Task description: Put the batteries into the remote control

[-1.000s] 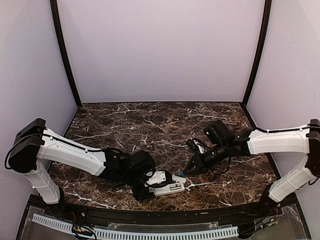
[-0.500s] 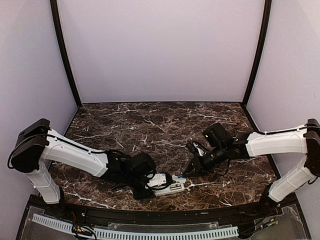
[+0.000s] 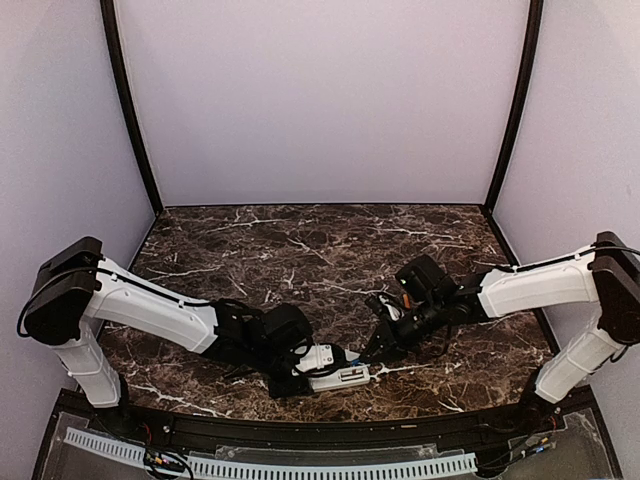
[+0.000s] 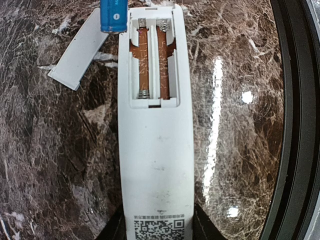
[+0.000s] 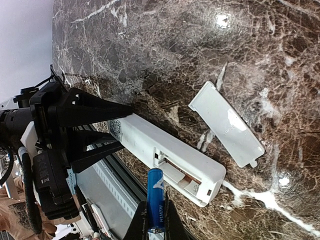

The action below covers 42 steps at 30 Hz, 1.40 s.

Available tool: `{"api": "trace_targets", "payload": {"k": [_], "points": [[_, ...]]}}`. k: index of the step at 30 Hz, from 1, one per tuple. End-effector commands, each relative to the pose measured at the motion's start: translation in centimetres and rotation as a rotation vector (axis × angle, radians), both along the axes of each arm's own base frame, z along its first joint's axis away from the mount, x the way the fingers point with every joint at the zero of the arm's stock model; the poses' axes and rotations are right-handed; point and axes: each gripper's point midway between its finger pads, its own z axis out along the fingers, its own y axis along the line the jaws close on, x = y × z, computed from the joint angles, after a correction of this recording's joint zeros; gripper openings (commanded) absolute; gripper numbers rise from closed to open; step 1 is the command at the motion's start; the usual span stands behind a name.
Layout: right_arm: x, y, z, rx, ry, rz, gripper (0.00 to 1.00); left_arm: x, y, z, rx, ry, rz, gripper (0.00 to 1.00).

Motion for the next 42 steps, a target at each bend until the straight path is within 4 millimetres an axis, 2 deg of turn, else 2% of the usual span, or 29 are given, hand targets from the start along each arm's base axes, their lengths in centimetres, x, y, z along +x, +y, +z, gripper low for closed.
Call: {"api": "trace_targets", "payload": {"k": [1, 17, 30, 42], "points": [[-0.5, 0.4, -0.1, 0.016, 0.009, 0.008, 0.0, -1.1, 0.2, -1.0, 0.027, 0.065, -0.007, 0.26], [-0.5, 0.8, -1.4, -0.013, 0.036, -0.003, 0.0, -1.8, 0.5, -1.2, 0.041, 0.144, 0.051, 0.07], [-0.7, 1.4, -2.5, -0.017, 0.059, 0.004, 0.0, -2.0, 0.5, -1.4, 0.05, 0.155, 0.052, 0.05], [-0.6, 0.6, -1.1, -0.031, 0.019, -0.008, 0.0, -1.7, 0.6, -1.8, 0.076, 0.14, 0.046, 0.03]]}}
